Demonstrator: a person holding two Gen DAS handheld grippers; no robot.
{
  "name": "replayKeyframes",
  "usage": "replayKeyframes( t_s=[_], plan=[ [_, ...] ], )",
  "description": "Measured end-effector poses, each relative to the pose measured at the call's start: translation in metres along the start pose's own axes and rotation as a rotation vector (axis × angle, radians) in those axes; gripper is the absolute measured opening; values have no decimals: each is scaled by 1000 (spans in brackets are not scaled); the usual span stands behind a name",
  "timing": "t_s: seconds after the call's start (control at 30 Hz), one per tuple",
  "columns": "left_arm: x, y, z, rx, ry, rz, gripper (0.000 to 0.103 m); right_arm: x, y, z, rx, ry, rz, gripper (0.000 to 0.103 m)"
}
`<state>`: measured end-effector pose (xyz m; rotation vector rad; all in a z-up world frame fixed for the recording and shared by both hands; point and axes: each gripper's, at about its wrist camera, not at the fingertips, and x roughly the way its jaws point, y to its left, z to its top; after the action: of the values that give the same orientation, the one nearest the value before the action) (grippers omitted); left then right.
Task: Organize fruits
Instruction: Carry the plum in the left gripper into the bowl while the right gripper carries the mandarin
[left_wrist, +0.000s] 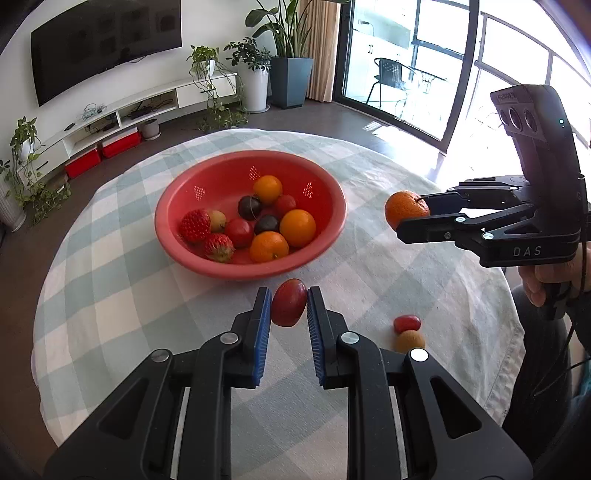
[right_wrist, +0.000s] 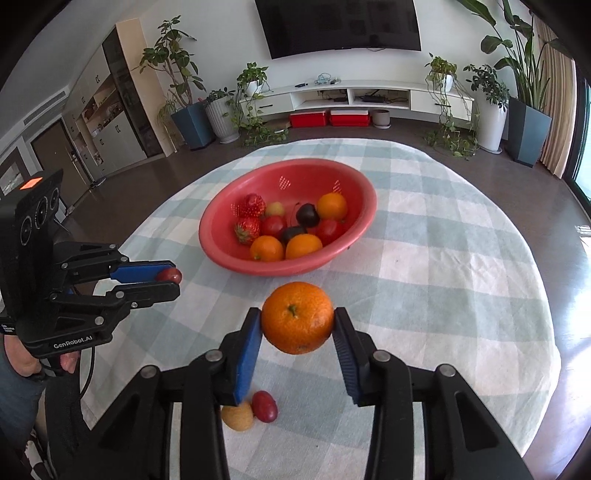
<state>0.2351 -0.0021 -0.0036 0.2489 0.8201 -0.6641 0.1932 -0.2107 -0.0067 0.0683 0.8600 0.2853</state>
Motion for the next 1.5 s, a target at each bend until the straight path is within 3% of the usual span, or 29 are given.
replayKeyframes(
  t_s=[0.23,0.53,1.07,1.5],
  plan=[
    [3,26,48,-46,-44,51,18,3,0,56,-16,-58,15,42],
    [46,40,76,-46,-22,94,18,61,-5,98,40,8,73,42],
    [100,43,59,-52,39,74,18,141,-2,107,32,145,61,42],
    [109,46,57,-57,47,77,19,154,3,101,-7,176,25,43]
  ],
)
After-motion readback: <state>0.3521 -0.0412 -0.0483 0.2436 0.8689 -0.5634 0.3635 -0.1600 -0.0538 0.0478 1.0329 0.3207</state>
